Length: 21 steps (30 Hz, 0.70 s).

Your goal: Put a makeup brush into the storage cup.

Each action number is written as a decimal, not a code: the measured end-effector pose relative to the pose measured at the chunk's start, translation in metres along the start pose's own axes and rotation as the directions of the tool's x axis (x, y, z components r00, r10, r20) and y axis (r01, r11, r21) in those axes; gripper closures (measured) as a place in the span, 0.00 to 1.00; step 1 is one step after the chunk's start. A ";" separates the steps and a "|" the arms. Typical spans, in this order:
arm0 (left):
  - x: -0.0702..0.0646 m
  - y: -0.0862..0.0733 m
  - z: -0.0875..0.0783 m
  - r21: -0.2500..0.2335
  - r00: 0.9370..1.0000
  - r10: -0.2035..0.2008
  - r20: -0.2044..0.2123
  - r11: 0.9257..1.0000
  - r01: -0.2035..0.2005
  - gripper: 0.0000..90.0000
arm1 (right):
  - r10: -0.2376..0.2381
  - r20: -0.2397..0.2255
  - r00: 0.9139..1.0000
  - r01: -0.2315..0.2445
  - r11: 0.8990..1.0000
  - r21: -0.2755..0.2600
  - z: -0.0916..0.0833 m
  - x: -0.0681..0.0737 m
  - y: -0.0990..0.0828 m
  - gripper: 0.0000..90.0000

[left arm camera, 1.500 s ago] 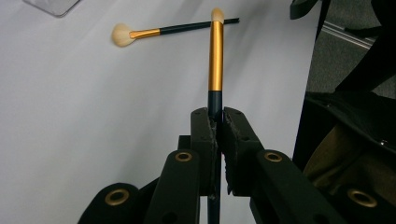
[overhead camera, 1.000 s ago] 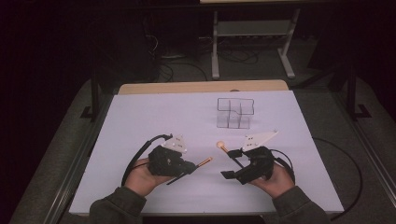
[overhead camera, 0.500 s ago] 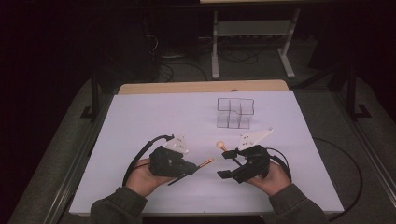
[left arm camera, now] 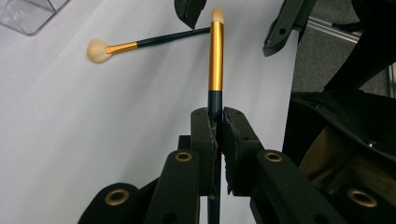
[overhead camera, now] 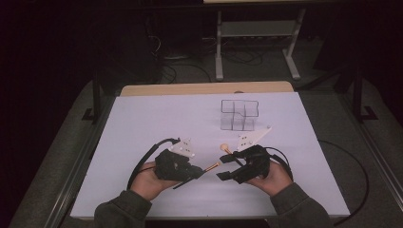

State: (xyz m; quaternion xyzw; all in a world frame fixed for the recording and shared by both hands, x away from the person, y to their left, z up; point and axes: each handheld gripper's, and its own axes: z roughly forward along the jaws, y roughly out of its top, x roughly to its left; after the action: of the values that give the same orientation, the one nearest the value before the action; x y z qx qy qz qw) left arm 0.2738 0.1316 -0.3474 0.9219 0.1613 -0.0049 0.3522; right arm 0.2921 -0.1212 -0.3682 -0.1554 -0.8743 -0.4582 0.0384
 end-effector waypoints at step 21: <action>-0.002 0.001 0.005 0.008 0.999 0.037 0.018 0.999 -0.037 0.93 | 0.006 -0.086 0.996 -0.003 1.000 0.028 0.006 -0.004 0.010 0.78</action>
State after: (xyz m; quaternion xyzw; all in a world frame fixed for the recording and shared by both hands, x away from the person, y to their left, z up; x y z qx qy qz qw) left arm 0.2721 0.1273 -0.3502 0.9262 0.1413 -0.0072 0.3495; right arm 0.2995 -0.1123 -0.3648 -0.1370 -0.8778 -0.4522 0.0791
